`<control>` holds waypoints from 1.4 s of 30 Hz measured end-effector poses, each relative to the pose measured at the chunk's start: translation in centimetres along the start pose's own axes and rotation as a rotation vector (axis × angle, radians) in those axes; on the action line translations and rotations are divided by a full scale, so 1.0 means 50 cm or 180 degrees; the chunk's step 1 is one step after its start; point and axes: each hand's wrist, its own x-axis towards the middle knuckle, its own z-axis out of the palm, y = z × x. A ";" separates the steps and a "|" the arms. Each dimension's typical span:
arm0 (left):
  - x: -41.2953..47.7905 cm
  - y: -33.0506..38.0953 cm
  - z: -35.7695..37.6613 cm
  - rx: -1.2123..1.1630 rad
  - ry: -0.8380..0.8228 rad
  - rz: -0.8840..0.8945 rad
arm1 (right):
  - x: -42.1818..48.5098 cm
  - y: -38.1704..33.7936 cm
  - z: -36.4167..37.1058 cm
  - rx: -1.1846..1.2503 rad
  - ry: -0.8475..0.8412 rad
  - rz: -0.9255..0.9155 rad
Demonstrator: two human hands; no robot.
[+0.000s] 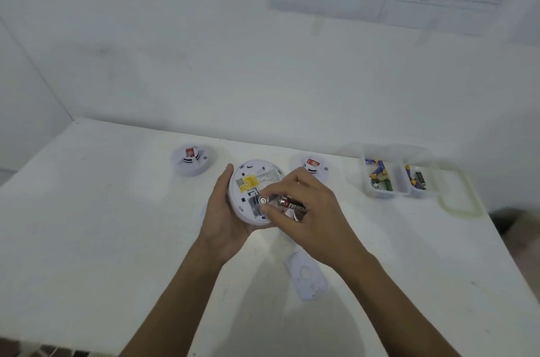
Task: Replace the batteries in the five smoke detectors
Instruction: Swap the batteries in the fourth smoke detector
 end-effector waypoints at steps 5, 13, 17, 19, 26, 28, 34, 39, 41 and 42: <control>-0.001 0.003 0.002 0.0004 -0.0021 0.0023 | -0.001 -0.008 0.020 0.0068 -0.0217 0.0149; -0.005 -0.004 0.005 -0.0087 -0.0088 0.0202 | -0.002 -0.012 0.030 0.0029 -0.0059 0.0152; -0.008 -0.004 0.012 -0.0060 -0.0110 0.0297 | -0.002 -0.016 0.028 -0.0032 -0.0015 0.0114; -0.007 -0.006 0.014 -0.0058 -0.0090 0.0327 | -0.001 -0.019 0.027 -0.0044 0.0004 0.0167; 0.004 -0.019 0.013 0.0198 0.0056 0.0564 | 0.011 -0.030 0.019 0.0200 -0.0287 0.0837; 0.004 -0.020 0.013 0.0300 0.0021 0.0618 | 0.018 -0.028 0.010 0.0293 -0.0426 0.1037; 0.007 -0.029 0.009 0.0275 0.0059 0.0596 | 0.030 -0.031 -0.003 0.0289 -0.0566 0.1317; 0.009 -0.028 0.009 0.0054 0.0017 0.0467 | 0.023 -0.043 0.000 0.0194 -0.0566 0.1207; 0.009 -0.026 0.006 -0.0009 -0.0008 0.0466 | 0.020 -0.049 -0.004 0.0334 -0.0614 0.1124; 0.009 -0.025 0.006 -0.0043 -0.0024 0.0473 | 0.019 -0.051 -0.007 0.0387 -0.0628 0.1074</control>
